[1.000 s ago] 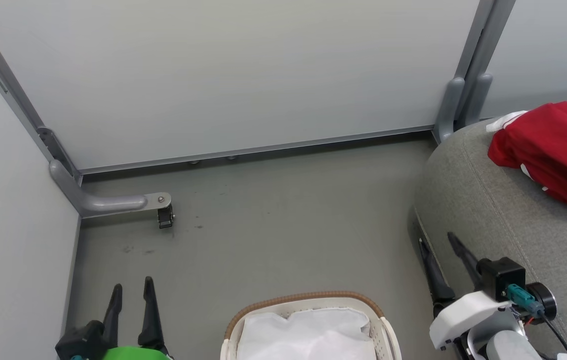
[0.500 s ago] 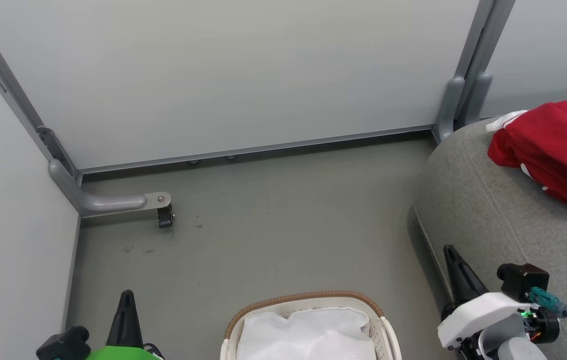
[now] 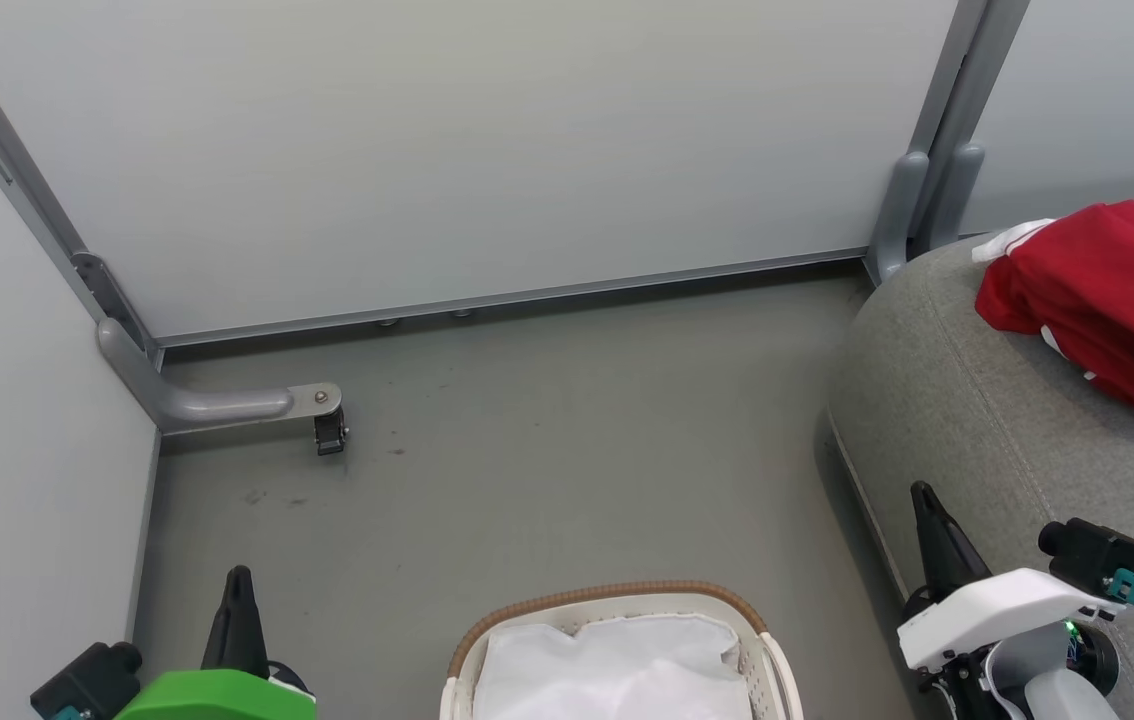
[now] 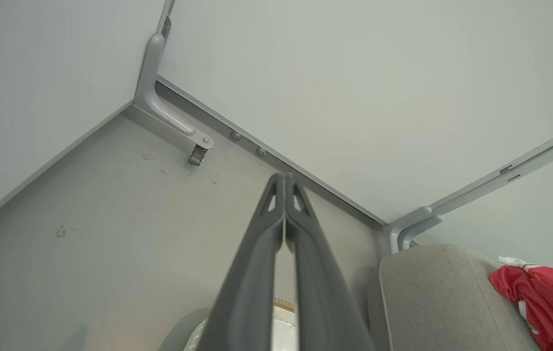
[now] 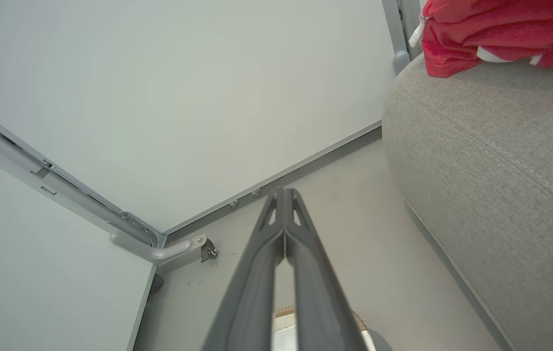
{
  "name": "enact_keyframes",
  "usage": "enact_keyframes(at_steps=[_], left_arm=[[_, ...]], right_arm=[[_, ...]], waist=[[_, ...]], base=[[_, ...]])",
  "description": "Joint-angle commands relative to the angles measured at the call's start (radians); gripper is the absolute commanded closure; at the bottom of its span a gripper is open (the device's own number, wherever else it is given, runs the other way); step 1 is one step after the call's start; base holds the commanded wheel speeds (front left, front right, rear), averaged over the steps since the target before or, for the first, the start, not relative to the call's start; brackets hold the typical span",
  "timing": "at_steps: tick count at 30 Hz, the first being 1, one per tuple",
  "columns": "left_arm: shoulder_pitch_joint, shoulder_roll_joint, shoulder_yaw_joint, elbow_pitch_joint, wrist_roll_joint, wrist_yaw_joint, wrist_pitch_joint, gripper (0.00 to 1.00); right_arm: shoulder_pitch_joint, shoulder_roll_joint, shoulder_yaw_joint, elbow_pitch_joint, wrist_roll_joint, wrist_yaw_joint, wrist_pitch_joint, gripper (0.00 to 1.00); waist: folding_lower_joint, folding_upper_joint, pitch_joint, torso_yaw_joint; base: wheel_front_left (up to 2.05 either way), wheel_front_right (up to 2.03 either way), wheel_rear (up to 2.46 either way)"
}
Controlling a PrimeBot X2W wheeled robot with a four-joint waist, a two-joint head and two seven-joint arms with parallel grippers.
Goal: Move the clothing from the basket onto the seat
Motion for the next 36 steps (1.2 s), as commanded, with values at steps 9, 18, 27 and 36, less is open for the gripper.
enact_keyframes(at_steps=[9, 18, 27, 36], left_arm=[[-0.049, 0.003, 0.026, -0.020, -0.136, -0.019, 0.038, 1.00], [-0.064, 0.003, 0.043, -0.023, -0.238, -0.027, 0.070, 1.00], [-0.078, 0.004, 0.057, -0.025, -0.329, -0.034, 0.097, 1.00], [-0.090, 0.004, 0.072, -0.028, -0.414, -0.042, 0.123, 1.00]], right_arm=[[-0.009, -0.006, -0.022, -0.033, 0.160, 0.000, 0.038, 1.00], [-0.008, -0.007, -0.037, -0.045, 0.282, 0.000, 0.069, 1.00], [-0.007, -0.007, -0.051, -0.056, 0.390, 0.000, 0.097, 1.00], [-0.006, -0.008, -0.063, -0.066, 0.492, 0.000, 0.123, 1.00]], waist=[[0.0000, 0.0000, 0.001, -0.001], [0.0000, 0.0000, 0.002, -0.001], [0.0000, 0.0000, 0.003, -0.002], [0.0000, 0.0000, 0.004, -0.002]], base=[[0.00, 0.00, 0.00], [0.00, 0.00, 0.00], [0.00, 0.00, 0.00], [0.00, 0.00, 0.00]])
